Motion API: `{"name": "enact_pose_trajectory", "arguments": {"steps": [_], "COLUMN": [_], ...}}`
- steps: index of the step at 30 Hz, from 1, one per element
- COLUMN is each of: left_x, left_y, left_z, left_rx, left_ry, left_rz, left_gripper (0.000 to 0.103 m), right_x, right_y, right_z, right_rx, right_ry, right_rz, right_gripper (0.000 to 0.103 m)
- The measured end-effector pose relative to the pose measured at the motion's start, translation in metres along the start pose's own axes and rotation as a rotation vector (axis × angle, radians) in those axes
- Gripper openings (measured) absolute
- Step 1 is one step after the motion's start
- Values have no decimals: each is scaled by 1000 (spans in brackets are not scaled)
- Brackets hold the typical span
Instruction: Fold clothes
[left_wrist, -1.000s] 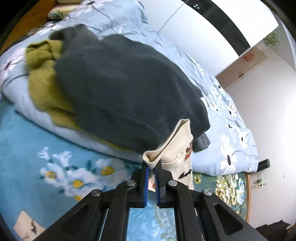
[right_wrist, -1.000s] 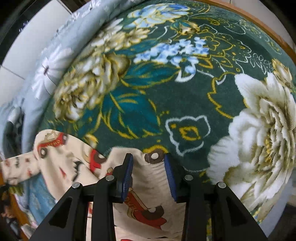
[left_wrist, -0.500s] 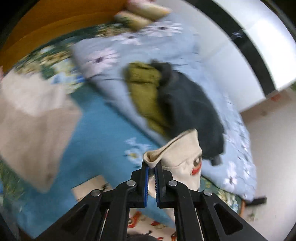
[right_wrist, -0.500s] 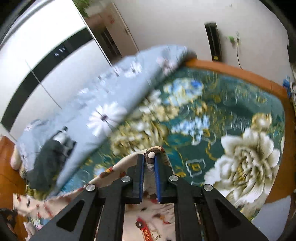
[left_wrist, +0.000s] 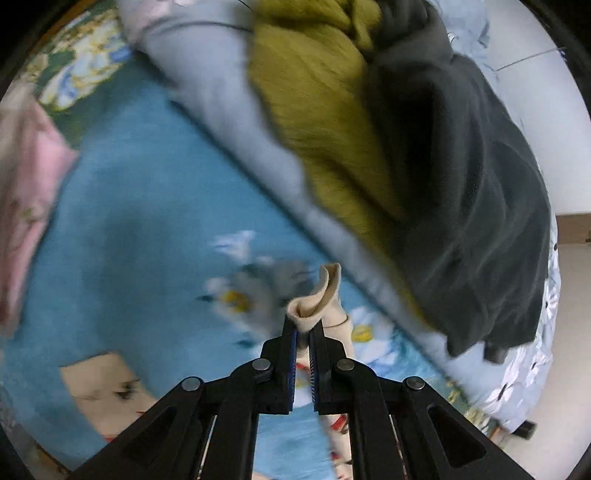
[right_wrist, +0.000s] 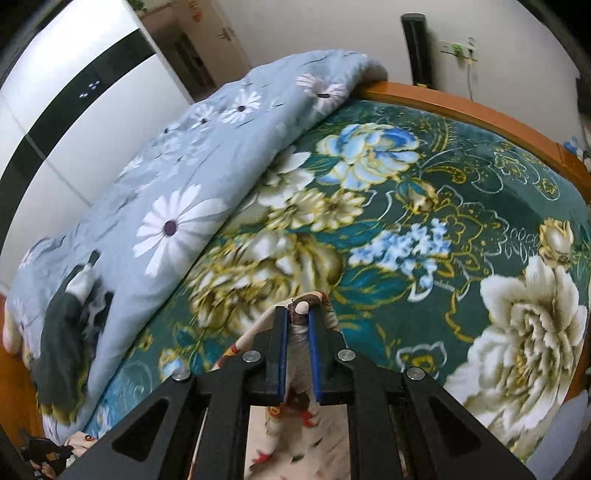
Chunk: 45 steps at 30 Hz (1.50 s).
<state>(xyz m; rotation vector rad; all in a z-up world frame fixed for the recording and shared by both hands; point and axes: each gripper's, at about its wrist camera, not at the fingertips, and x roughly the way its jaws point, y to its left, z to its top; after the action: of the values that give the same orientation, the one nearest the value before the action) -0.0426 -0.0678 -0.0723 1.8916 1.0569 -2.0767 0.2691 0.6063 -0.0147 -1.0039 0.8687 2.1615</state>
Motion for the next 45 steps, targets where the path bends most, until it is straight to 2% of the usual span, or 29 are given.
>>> {"name": "enact_pose_trajectory", "arguments": {"steps": [2, 3, 5, 7, 8, 9, 11, 15, 17, 18, 21, 22, 23, 24, 26, 28, 32, 35, 36, 38, 41, 42, 45], "left_x": [11, 14, 14, 11, 10, 11, 15, 26, 27, 28, 32, 37, 42, 46, 43, 24, -47, -102, -106, -97, -42, -22, 10], "left_y": [-18, -25, -30, -26, -23, -18, -5, 13, 8, 2, -23, -28, -33, -36, -33, -24, 27, 69, 74, 75, 71, 72, 73], "left_z": [5, 7, 3, -4, -7, -10, -14, -14, -16, -18, -23, -25, -26, -28, -30, -36, -52, -48, -42, -22, 9, 15, 16], "left_rx": [31, 46, 88, 157, 192, 223, 245, 144, 109, 116, 209, 215, 221, 219, 179, 153, 63, 20, 10, -7, 1, -7, 0], "left_ry": [-9, -15, -38, -70, -85, -101, -130, -74, -36, -29, -47, -38, -28, -21, -39, -76, -115, -155, -165, -158, -128, -102, -69], "left_rz": [-167, -227, -268, -305, -303, -268, -233, -351, -416, -425, -326, -292, -259, -228, -205, -200, -213, -146, -110, -50, 132, 151, 67], "left_gripper": [16, 20, 46, 53, 53, 53, 53, 51, 51, 51, 50, 37, 13, 5, 6, 6, 6, 6, 6, 7, 6, 6, 5], "right_x": [12, 18, 30, 40, 42, 44, 45, 44, 42, 41, 38, 37, 36, 35, 31, 23, -10, -43, -51, -44, -11, 4, 46], "right_y": [-6, -9, -14, -19, -21, -24, -27, -26, -22, -20, -15, -14, -13, -13, -11, -8, -6, -7, -6, 4, 21, 25, 30], "right_z": [6, 5, 4, 2, 0, -2, -5, -7, -6, -6, -6, -6, -6, -6, -6, -5, -6, -7, -6, 2, 9, 10, 8], "right_rx": [16, 24, 41, 55, 57, 60, 64, 53, 45, 44, 36, 36, 40, 46, 53, 46, 26, -2, -17, -37, -56, -56, -42], "right_ry": [10, 19, 39, 55, 57, 59, 61, 71, 70, 70, 73, 75, 77, 78, 77, 67, 21, -23, -35, -19, 40, 65, 135], "right_rz": [-31, -33, -39, -44, -47, -49, -47, -45, -41, -38, -39, -42, -43, -44, -41, -40, -3, 45, 54, 53, 22, 6, -32], "right_gripper": [11, 11, 11, 11, 11, 11, 11, 11, 11, 11, 11, 11, 11, 11, 11, 11, 11, 11, 11, 11, 11, 11, 11]}}
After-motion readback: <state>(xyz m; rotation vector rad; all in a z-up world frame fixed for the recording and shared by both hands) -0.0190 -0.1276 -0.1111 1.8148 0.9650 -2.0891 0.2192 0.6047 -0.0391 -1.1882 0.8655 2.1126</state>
